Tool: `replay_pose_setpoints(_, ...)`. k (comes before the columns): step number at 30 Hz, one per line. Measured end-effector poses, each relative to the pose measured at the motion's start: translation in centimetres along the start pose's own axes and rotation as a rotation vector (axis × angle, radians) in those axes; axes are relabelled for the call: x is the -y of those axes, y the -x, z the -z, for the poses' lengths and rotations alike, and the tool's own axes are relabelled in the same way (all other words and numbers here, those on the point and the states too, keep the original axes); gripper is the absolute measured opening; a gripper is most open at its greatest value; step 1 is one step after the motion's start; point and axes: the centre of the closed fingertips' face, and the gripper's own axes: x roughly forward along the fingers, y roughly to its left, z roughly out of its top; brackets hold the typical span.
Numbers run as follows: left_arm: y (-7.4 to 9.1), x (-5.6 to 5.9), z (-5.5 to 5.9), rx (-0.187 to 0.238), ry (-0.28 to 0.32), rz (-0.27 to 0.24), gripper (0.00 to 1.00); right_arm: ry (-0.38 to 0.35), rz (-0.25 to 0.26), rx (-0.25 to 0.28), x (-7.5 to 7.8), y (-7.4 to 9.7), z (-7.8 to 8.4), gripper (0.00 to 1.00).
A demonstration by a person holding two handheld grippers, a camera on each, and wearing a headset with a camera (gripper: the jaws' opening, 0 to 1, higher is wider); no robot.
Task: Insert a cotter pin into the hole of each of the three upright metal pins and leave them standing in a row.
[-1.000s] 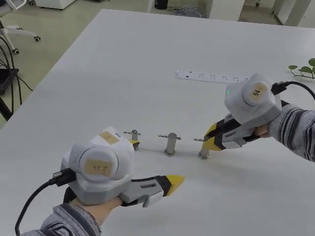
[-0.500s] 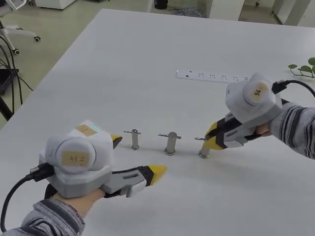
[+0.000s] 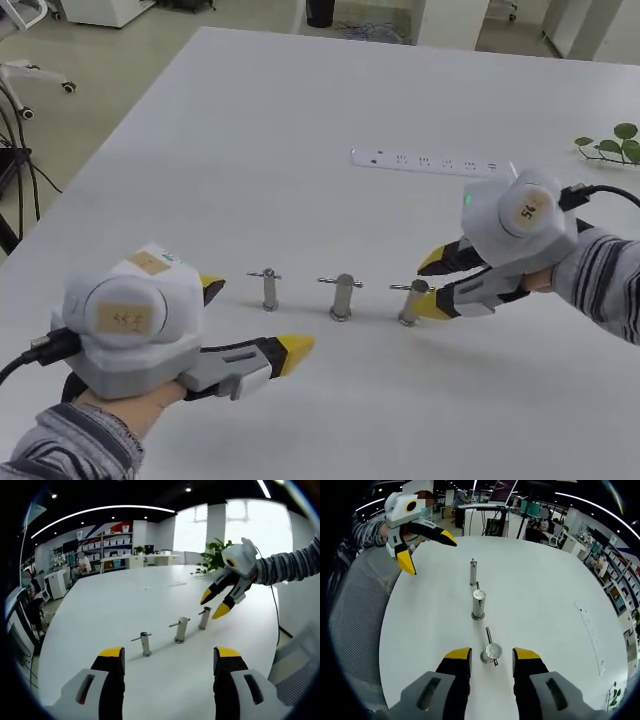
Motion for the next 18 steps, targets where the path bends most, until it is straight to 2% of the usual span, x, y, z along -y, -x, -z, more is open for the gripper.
replay_pose_setpoints(4,0.2,-0.2,-0.3,-0.002,-0.01,0.006,0.72,-0.146,0.036,0.063,-0.6,1.0,-0.7,0.38)
replay_pose_setpoints(8,0.4,-0.3,-0.6,-0.002,-0.014,0.019,0.75,-0.198,0.074,0.135,-1.3,2.2,-1.5,0.42)
replay_pose_setpoints(12,0.6,-0.4,-0.6,-0.008,-0.011,0.031,0.79,-0.236,0.106,0.164,-1.8,3.1,-1.7,0.48)
replay_pose_setpoints(16,1.0,-0.7,-0.6,-0.008,-0.007,0.035,0.8,-0.262,0.127,0.163,-2.9,3.5,-1.5,0.53)
replay_pose_setpoints(18,1.2,-0.8,-0.7,-0.008,-0.006,0.036,0.82,-0.312,0.16,0.186,-3.2,3.7,-1.3,0.58)
